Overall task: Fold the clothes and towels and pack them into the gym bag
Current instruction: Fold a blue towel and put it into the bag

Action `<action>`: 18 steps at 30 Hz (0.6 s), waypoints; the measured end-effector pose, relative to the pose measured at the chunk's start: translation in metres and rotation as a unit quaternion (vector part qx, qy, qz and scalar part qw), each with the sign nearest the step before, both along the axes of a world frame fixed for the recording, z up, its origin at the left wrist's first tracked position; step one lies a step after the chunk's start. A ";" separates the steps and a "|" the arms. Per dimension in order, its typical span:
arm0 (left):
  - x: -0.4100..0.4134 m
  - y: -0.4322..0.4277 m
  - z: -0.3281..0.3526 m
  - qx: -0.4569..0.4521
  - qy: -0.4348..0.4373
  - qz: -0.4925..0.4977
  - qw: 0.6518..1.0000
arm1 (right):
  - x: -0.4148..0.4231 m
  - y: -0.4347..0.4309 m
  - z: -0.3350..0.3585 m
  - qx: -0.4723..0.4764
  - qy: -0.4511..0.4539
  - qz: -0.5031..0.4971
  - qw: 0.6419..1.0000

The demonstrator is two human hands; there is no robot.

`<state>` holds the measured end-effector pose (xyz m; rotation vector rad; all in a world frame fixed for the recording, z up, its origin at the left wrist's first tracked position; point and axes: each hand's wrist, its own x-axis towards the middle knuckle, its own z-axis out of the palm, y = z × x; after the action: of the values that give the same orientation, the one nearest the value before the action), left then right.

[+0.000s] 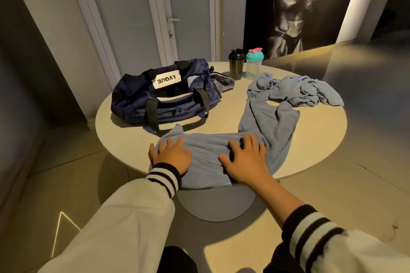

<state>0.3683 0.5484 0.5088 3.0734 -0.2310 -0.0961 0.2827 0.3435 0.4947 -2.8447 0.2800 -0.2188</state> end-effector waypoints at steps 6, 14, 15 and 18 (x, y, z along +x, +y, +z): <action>-0.025 -0.035 -0.007 -0.063 0.027 -0.127 0.990 | 0.005 -0.008 0.001 0.111 -0.072 0.087 0.987; 0.001 -0.029 -0.003 -0.006 0.005 -0.025 1.000 | -0.012 -0.042 -0.006 -0.013 -0.052 -0.090 0.994; -0.003 -0.038 0.001 -0.003 -0.029 -0.037 0.999 | -0.013 -0.040 -0.005 0.012 -0.086 -0.064 0.994; -0.025 -0.074 0.006 -0.164 -0.062 -0.167 0.970 | -0.018 -0.042 0.003 0.162 -0.152 0.031 0.974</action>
<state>0.3436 0.4739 0.5150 2.6848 -0.6945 0.1104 0.2651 0.3016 0.4975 -2.4492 0.1463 -0.5379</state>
